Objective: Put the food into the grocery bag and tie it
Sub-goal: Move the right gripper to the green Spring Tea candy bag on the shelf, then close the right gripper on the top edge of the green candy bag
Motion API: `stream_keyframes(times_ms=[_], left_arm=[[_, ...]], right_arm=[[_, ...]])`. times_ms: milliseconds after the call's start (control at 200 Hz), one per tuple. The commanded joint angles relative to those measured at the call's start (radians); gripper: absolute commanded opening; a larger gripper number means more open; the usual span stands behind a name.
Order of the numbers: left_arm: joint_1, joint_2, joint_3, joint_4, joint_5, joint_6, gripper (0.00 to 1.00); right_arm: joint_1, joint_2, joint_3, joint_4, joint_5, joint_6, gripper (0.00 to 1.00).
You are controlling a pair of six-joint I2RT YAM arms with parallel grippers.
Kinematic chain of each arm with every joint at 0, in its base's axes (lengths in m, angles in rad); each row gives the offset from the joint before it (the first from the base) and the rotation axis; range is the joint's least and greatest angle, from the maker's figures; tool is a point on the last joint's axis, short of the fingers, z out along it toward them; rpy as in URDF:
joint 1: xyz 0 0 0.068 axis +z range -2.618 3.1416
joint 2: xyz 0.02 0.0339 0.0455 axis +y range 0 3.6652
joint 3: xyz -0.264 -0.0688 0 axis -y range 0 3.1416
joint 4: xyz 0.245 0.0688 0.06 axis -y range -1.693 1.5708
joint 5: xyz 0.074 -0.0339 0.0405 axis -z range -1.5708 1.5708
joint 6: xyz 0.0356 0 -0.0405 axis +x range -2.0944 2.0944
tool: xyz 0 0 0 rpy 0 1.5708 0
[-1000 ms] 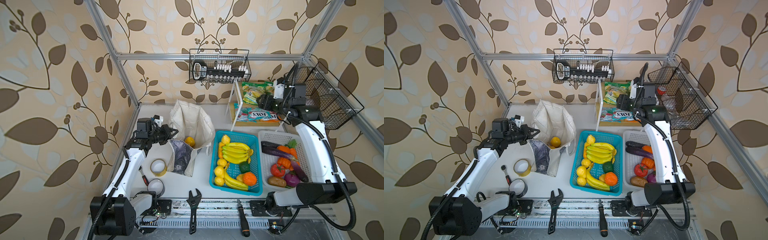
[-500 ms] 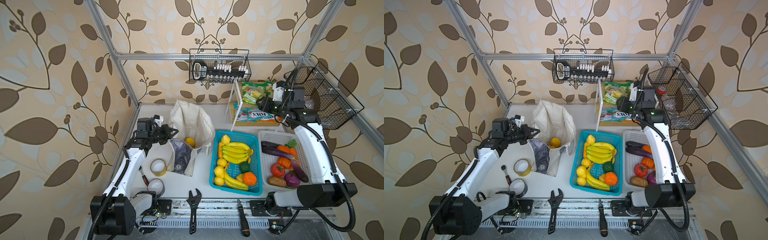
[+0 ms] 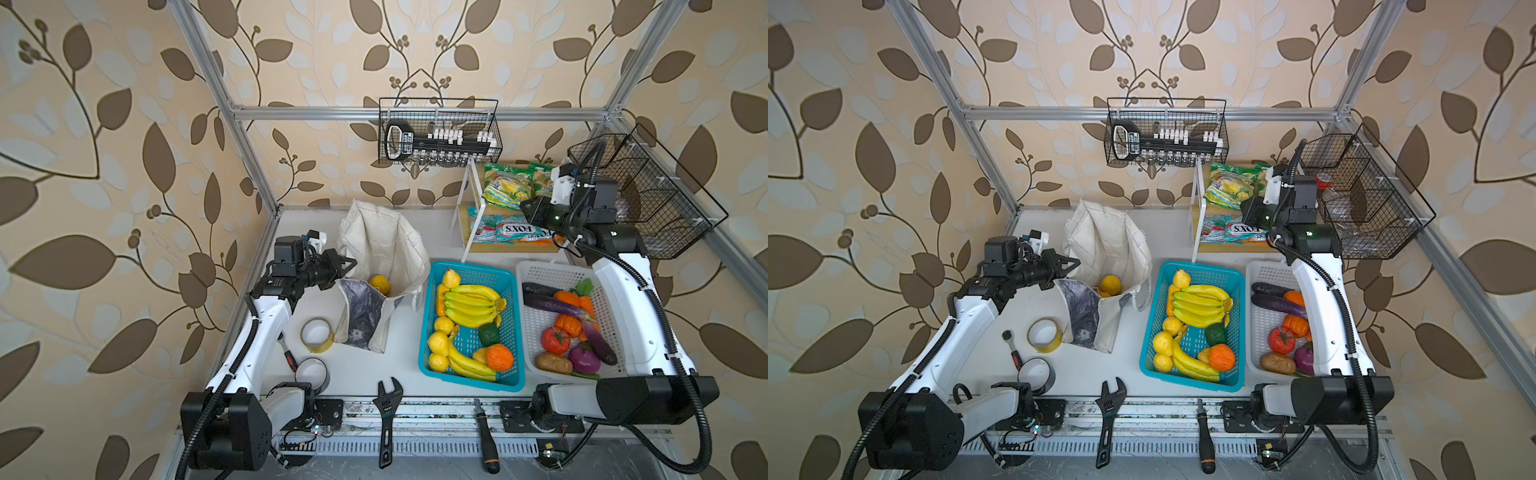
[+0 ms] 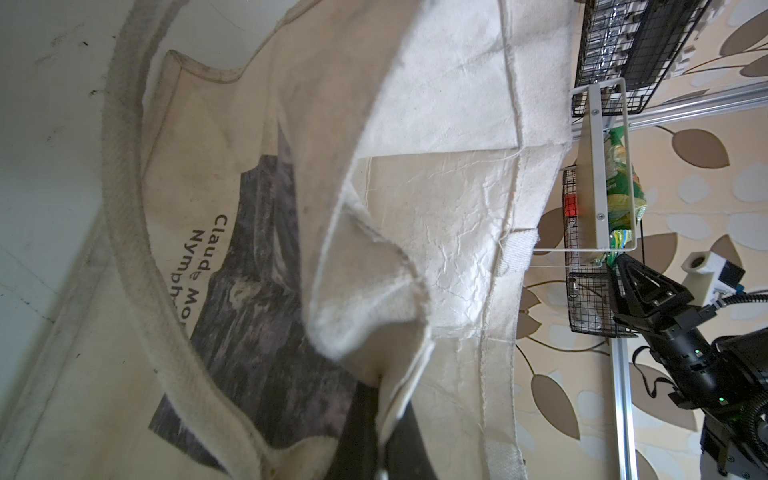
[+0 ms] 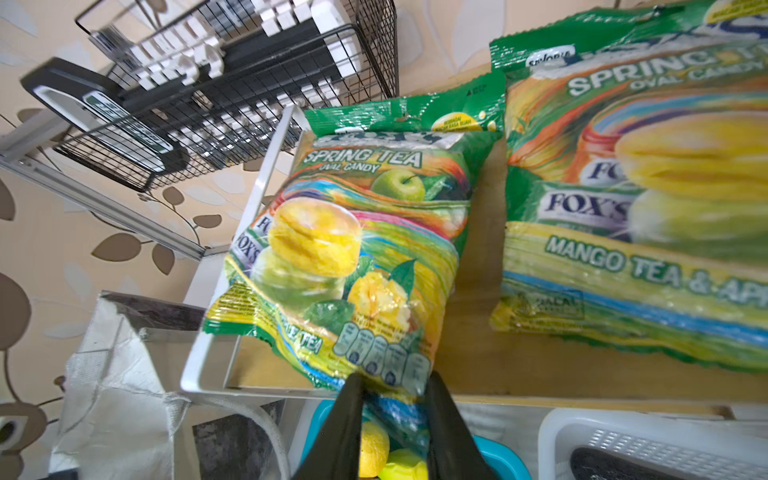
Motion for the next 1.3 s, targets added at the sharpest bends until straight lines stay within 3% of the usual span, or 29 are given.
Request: stream_keyframes(times_ms=[0, 65, 245, 895, 1030, 1295], left_arm=[[-0.002, -0.012, 0.005, 0.058, 0.039, 0.030, 0.00], [-0.002, -0.010, 0.005, 0.058, 0.039, 0.030, 0.00], [-0.002, -0.006, 0.007, 0.058, 0.039, 0.029, 0.00], [-0.002, 0.010, 0.008, 0.080, 0.057, 0.013, 0.00], [-0.002, 0.010, 0.002, 0.086, 0.061, 0.011, 0.00], [-0.002, 0.017, 0.025, 0.090, 0.061, 0.004, 0.00]], right_arm=[[-0.003, -0.017, -0.009, 0.022, -0.041, -0.001, 0.15], [-0.003, -0.020, 0.002, 0.021, -0.042, 0.002, 0.05], [-0.003, -0.042, 0.039, 0.016, -0.060, 0.000, 0.00], [0.008, -0.139, 0.180, 0.060, -0.152, 0.014, 0.00], [0.073, -0.152, 0.229, 0.034, -0.134, -0.006, 0.00], [0.321, -0.166, 0.295, -0.023, -0.025, -0.050, 0.00]])
